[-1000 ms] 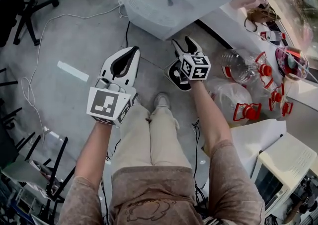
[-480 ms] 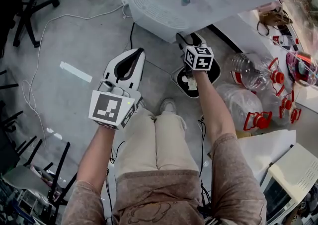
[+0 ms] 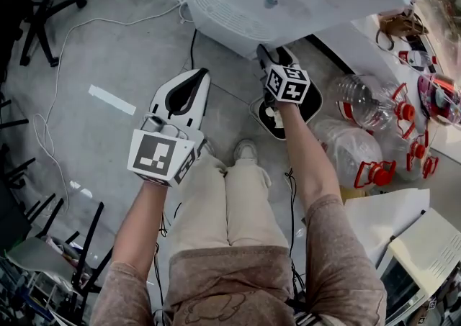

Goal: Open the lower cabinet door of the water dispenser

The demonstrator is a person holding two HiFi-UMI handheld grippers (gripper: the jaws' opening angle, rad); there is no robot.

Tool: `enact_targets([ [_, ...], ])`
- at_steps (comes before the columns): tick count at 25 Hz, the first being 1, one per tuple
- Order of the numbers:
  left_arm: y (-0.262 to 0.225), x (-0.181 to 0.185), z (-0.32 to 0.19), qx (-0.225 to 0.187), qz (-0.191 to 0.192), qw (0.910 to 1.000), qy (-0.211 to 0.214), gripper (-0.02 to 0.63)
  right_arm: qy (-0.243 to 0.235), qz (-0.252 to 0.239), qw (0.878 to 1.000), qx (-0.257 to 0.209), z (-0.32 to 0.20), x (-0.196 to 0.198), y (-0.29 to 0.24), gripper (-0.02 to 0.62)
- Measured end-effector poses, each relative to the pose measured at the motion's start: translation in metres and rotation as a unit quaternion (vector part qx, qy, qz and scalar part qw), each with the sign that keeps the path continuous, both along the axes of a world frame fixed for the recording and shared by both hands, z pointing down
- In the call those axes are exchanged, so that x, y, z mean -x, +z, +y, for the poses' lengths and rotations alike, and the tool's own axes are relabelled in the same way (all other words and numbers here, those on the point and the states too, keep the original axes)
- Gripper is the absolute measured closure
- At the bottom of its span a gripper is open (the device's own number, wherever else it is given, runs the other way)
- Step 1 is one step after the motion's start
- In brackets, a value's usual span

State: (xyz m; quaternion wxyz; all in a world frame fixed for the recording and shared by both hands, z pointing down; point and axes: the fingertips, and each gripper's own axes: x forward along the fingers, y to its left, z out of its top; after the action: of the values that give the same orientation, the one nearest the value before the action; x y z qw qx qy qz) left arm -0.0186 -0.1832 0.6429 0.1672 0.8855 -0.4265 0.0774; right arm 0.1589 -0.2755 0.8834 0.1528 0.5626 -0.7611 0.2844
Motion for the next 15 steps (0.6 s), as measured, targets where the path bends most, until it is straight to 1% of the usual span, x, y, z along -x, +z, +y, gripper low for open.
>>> enact_targets([
  [3,0.0,0.001,0.0,0.007,0.004,1.0,-0.005,0.594,0.009,-0.006,1.0,0.007,0.002,0.003,-0.001,0.356],
  [9,-0.001,0.003,0.0,0.011,0.01,0.9998,-0.01,0.594,0.014,0.002,1.0,0.021,0.005,0.007,-0.001,0.354],
  [11,-0.001,0.003,0.001,0.012,0.009,0.9999,-0.009,0.594,0.009,0.014,1.0,0.022,0.015,0.009,0.0,0.403],
  [12,-0.001,0.003,0.002,0.011,0.008,0.9999,-0.008,0.594,0.003,0.019,1.0,0.022,0.022,0.012,0.001,0.417],
  [15,-0.004,0.005,0.003,0.012,0.005,0.9999,-0.008,0.594,-0.013,0.019,0.999,0.027,0.038,0.022,0.002,0.417],
])
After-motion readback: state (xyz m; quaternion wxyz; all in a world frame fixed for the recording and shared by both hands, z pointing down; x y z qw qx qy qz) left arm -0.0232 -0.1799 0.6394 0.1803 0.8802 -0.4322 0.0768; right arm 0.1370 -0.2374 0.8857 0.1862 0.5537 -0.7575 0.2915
